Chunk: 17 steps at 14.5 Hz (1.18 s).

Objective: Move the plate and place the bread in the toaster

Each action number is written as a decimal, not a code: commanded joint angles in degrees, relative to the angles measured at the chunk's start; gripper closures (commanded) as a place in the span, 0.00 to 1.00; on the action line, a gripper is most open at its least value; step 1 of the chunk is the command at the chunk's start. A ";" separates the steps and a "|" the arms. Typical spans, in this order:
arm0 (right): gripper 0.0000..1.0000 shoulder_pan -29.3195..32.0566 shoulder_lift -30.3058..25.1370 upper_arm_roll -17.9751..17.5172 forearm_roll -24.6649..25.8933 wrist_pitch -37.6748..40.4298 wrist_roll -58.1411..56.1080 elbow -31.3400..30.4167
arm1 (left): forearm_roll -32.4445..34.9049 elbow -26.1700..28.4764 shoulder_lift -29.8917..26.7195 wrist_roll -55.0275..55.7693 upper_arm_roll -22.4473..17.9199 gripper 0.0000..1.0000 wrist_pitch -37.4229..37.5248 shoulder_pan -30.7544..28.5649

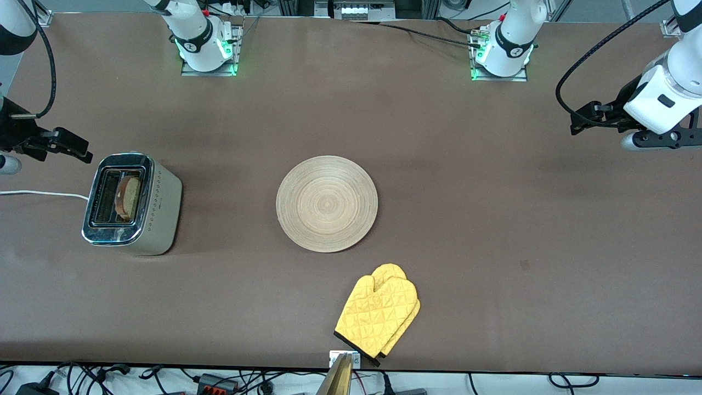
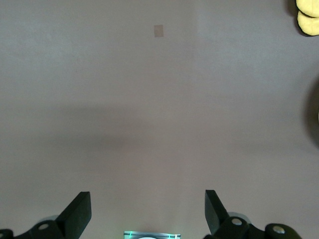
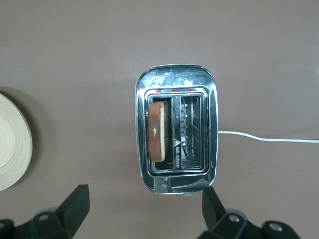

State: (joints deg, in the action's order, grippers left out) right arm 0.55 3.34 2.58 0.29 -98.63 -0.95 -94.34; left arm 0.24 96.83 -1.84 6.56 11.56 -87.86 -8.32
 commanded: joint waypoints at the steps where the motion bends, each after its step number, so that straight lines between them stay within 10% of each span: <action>1: 0.00 3.13 -1.05 -3.09 0.41 -0.51 -0.81 -0.93 | -0.68 -1.30 0.43 -0.23 -0.13 0.00 0.59 -0.20; 17: 0.00 2.35 -1.66 -3.02 0.32 1.77 -0.72 -1.11 | -0.68 -1.30 0.43 -0.23 -0.05 0.00 0.67 -0.20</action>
State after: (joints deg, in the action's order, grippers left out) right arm 2.15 3.19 0.31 0.29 -97.62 -0.95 -94.34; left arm 0.24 96.83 -1.84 6.56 11.51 -87.86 -8.36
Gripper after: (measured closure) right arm 0.000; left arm 0.000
